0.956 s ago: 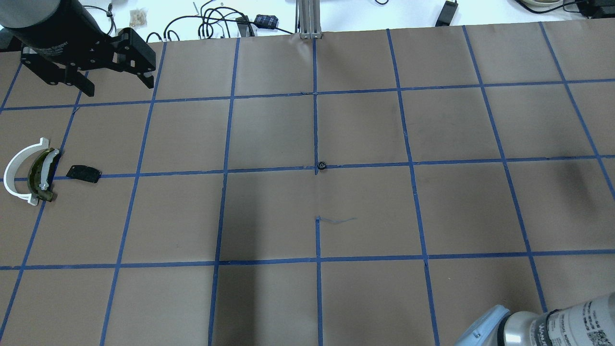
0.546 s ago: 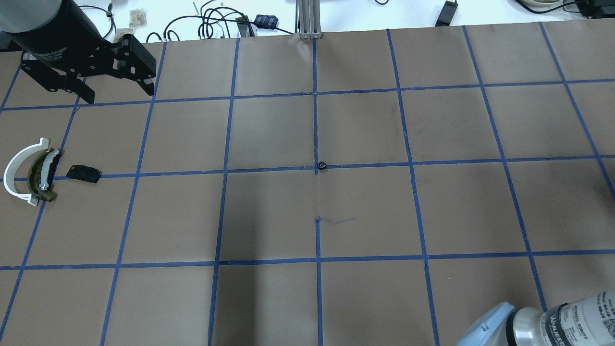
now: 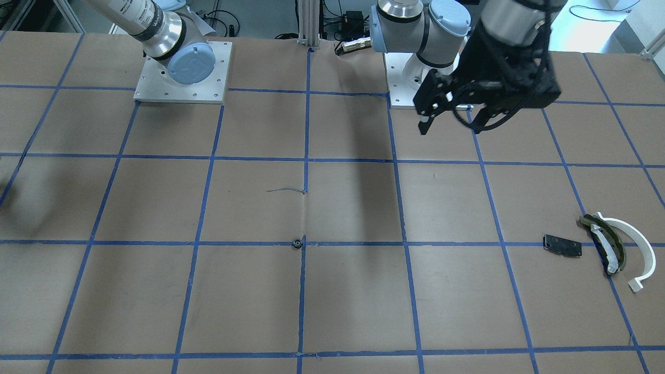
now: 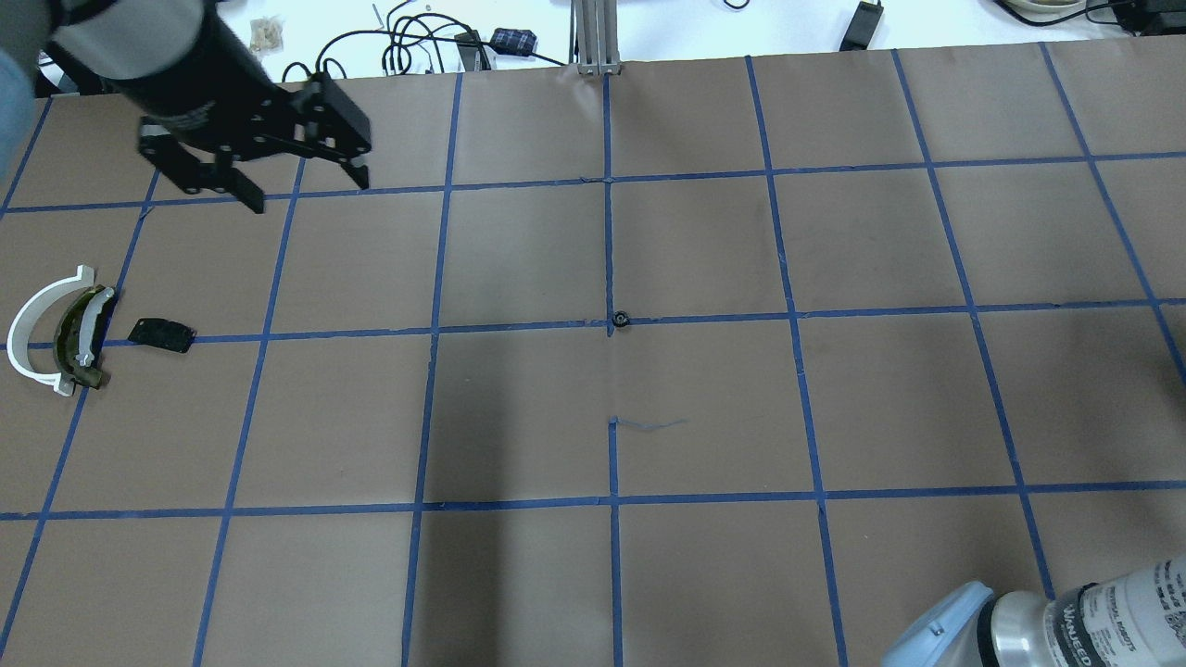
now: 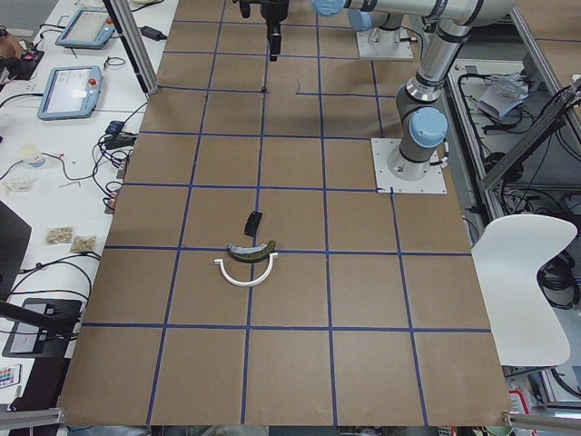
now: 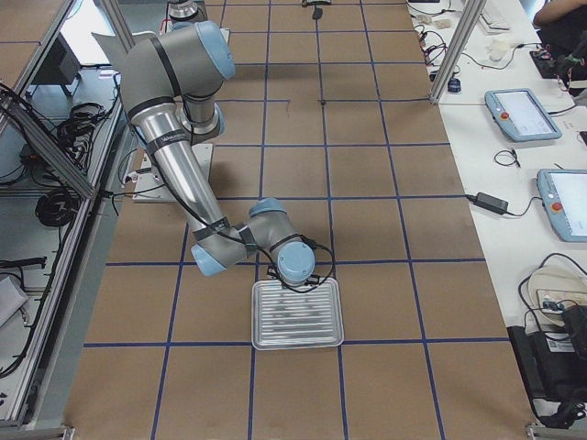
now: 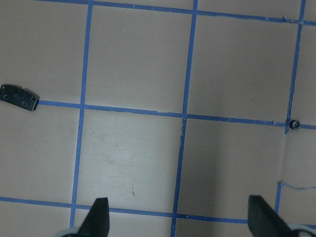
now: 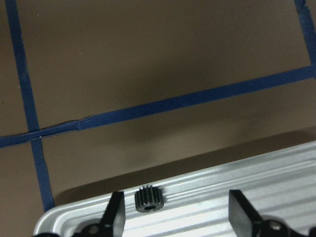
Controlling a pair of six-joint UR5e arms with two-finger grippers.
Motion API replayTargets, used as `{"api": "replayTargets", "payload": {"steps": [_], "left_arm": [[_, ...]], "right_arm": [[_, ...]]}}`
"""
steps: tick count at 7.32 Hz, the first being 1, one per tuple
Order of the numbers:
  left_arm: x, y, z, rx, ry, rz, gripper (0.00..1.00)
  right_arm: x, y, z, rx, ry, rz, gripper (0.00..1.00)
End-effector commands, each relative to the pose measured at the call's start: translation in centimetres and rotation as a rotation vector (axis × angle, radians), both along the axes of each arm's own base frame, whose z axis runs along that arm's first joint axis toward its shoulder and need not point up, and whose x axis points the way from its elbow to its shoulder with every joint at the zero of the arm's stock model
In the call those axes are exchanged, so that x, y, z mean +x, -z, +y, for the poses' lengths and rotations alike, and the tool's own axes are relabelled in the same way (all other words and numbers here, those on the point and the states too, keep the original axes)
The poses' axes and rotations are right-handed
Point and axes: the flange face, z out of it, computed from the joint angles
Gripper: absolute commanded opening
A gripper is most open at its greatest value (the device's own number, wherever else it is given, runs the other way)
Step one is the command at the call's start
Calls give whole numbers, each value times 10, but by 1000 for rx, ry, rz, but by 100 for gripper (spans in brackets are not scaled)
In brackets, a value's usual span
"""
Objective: Place bearing gear from tray to pile
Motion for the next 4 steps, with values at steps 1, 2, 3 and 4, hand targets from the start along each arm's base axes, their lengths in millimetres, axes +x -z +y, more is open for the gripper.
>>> {"api": "replayTargets", "payload": {"steps": [1,2,3,4], "left_arm": [[-106,119,-10,-16,-56,52,100],[-133,158,-13,-43,-38,62,100],[-151,200,-22,-35,-42,7,100],[-170,233,-28,-58,-92,-11,100]], "right_arm": [[0,0,3,5,-23,6,73],[1,4,3,7,-23,-4,73],[4,7,5,8,-23,-10,73],[4,9,6,10,-24,-14,73]]}}
